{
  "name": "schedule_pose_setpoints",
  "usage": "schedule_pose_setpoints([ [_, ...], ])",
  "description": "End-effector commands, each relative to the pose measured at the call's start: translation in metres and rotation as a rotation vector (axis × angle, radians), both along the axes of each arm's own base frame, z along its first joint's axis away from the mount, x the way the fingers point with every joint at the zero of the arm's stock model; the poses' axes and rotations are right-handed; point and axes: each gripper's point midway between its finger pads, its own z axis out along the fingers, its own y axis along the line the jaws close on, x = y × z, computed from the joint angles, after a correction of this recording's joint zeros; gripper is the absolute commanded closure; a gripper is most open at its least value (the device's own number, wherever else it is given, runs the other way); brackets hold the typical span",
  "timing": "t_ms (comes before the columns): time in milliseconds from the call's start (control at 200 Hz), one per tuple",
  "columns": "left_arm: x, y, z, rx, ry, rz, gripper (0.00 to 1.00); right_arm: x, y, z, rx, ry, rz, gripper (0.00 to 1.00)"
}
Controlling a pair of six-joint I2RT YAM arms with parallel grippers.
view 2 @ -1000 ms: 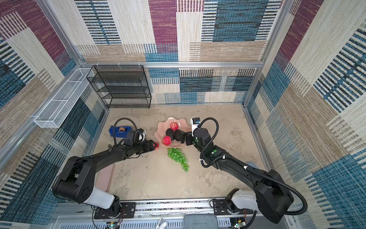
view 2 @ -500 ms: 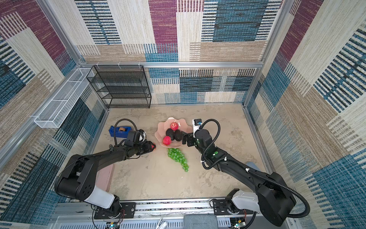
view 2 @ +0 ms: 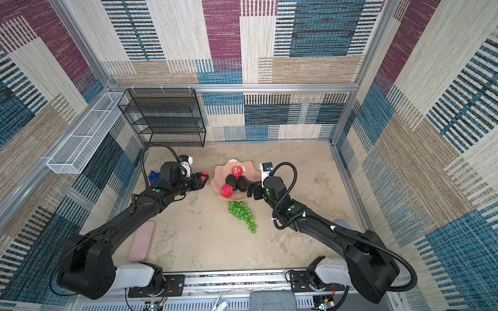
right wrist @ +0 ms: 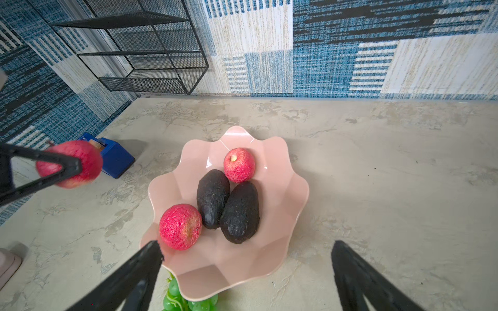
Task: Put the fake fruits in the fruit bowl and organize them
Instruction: 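Lower the apple into the bowl with the left gripper and release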
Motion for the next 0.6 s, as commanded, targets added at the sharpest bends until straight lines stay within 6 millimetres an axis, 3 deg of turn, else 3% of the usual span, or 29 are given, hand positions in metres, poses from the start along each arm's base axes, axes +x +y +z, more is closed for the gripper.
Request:
schedule_pose_setpoints([
  [0, 0.018, -0.018, -0.002, -0.020, 0.014, -0.074, 0.50, -0.002, 0.000, 0.006, 0.031, -0.013, 0.001, 0.00],
  [215, 0.045, -0.041, -0.027, -0.038, 0.081, -0.117, 0.51, -0.008, -0.008, 0.003, 0.026, -0.005, -0.017, 0.00],
  [436, 0.047, -0.052, -0.069, 0.025, 0.188, -0.129, 0.50, -0.007, -0.010, 0.001, 0.011, -0.011, -0.024, 0.00],
  [596, 0.048, -0.057, -0.084, 0.051, 0.215, -0.128, 0.48, -0.004, -0.007, 0.002, -0.007, -0.014, -0.014, 0.00],
])
